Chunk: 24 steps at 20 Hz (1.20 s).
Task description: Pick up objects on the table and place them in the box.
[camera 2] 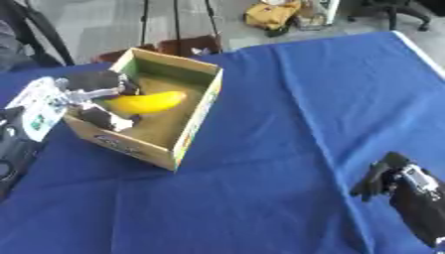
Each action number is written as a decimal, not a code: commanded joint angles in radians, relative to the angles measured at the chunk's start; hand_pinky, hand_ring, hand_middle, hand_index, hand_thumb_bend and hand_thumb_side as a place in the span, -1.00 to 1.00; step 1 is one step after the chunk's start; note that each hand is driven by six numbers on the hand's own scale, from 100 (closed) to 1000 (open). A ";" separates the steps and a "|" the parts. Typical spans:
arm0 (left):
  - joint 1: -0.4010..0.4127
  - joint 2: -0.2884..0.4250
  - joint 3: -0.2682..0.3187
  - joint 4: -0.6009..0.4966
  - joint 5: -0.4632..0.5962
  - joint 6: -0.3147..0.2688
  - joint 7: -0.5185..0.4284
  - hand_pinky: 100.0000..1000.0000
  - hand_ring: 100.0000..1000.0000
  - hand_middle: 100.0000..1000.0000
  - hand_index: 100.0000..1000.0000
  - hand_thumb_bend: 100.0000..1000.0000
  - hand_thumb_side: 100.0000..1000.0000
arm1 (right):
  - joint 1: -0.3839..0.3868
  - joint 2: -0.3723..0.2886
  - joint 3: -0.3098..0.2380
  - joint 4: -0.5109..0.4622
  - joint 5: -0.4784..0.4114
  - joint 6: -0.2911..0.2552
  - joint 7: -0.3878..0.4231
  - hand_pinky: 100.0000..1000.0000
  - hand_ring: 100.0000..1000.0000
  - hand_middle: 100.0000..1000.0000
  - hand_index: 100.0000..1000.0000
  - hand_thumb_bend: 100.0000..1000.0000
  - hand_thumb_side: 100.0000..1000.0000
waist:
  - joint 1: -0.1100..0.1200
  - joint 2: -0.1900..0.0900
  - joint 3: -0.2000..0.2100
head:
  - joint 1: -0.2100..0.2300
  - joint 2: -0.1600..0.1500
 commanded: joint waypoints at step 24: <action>0.141 0.127 0.048 -0.365 0.497 0.077 0.197 0.16 0.08 0.11 0.41 -1.00 0.47 | 0.009 -0.018 -0.024 -0.012 -0.012 0.000 -0.015 -0.07 -0.40 -0.54 -0.11 -1.00 0.56 | -0.014 -0.051 0.086 | -0.049 -0.002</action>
